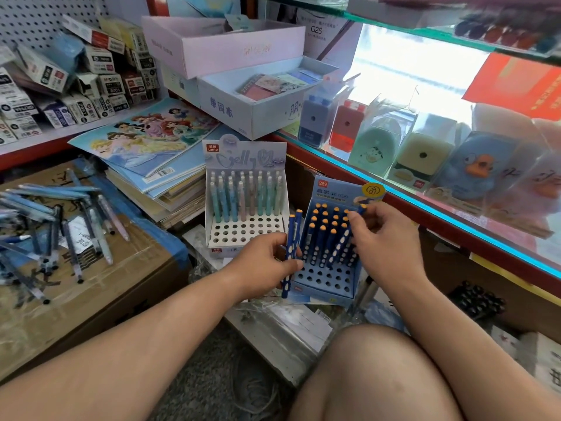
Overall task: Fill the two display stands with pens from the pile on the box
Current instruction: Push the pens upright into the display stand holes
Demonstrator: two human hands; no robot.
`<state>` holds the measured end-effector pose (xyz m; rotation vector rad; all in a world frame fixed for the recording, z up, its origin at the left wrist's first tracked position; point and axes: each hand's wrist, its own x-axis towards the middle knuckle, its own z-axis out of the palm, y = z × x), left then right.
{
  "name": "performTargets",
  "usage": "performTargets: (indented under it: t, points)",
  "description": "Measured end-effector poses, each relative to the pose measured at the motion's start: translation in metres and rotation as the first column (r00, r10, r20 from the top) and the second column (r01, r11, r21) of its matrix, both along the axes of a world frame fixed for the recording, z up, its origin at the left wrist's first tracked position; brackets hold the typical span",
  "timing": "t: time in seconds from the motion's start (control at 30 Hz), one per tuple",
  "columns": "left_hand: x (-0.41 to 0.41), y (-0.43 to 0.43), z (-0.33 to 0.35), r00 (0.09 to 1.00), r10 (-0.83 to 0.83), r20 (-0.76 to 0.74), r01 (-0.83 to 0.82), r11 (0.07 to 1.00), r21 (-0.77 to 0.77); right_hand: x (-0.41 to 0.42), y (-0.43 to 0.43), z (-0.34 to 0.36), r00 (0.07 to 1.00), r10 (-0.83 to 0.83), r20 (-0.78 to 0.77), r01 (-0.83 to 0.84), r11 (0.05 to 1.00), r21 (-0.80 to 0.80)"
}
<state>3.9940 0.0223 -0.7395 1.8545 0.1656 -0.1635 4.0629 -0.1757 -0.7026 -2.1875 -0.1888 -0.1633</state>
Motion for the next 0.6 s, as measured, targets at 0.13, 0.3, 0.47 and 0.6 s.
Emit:
performTargets:
  t: [0.13,0.3,0.47,0.6]
  points:
    - [0.0017,0.0027,-0.0015,0.999,0.027,-0.027,-0.026,0.999,0.033,0.0034,-0.0056,-0.0026,1.0,-0.003,-0.006,0.002,0.982,-0.19]
    - [0.0015,0.0015,-0.0022,0.999,0.038,-0.037,-0.036,0.998,0.058,0.0021,-0.0054,0.0002,0.999,0.016,-0.043,-0.027,0.961,-0.274]
    - [-0.0013,0.0017,0.0007,0.998,0.041,-0.044,-0.038,0.997,0.064,0.0018,-0.0019,0.0023,0.995,0.01,-0.1,-0.045,0.933,-0.357]
    - [-0.0022,0.0019,0.0013,0.998,0.045,-0.048,-0.042,0.997,0.065,0.0027,0.0026,0.0027,0.993,0.001,-0.116,-0.043,0.933,-0.357]
